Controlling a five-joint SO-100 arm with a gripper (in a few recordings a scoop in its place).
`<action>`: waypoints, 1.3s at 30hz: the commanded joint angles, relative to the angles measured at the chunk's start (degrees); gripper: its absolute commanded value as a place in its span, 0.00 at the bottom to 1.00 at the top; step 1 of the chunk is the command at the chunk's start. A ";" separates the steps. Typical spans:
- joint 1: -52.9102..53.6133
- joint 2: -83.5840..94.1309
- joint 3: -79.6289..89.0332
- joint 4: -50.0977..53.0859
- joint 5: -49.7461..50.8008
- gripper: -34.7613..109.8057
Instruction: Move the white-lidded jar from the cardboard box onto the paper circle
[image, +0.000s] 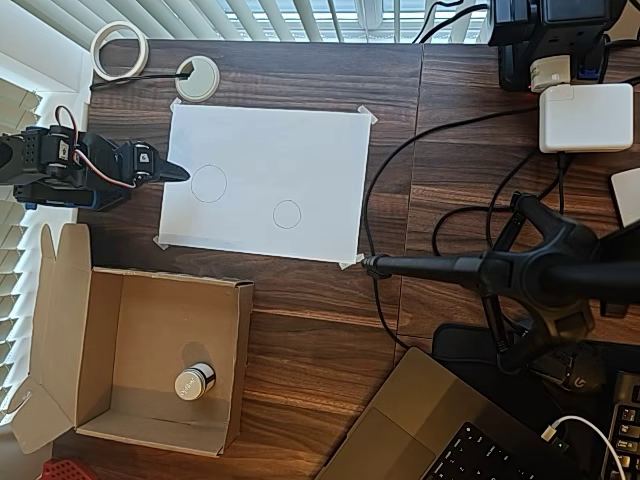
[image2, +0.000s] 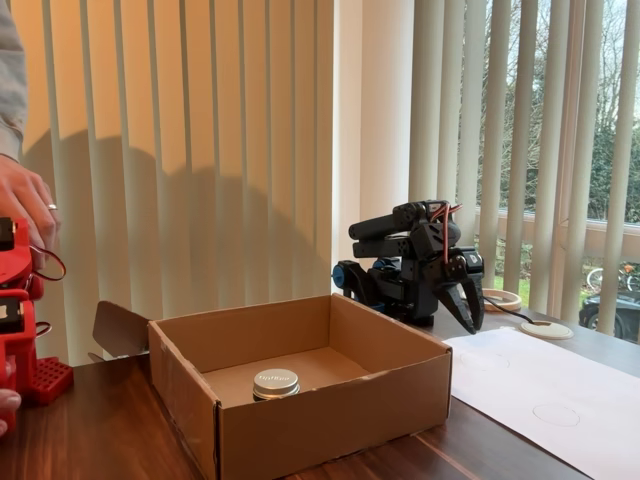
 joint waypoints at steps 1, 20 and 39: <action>0.00 3.69 -2.81 2.99 -0.70 0.45; 7.47 -3.08 -10.63 -14.68 -18.46 0.45; 34.28 -46.85 -48.69 -43.15 -58.18 0.42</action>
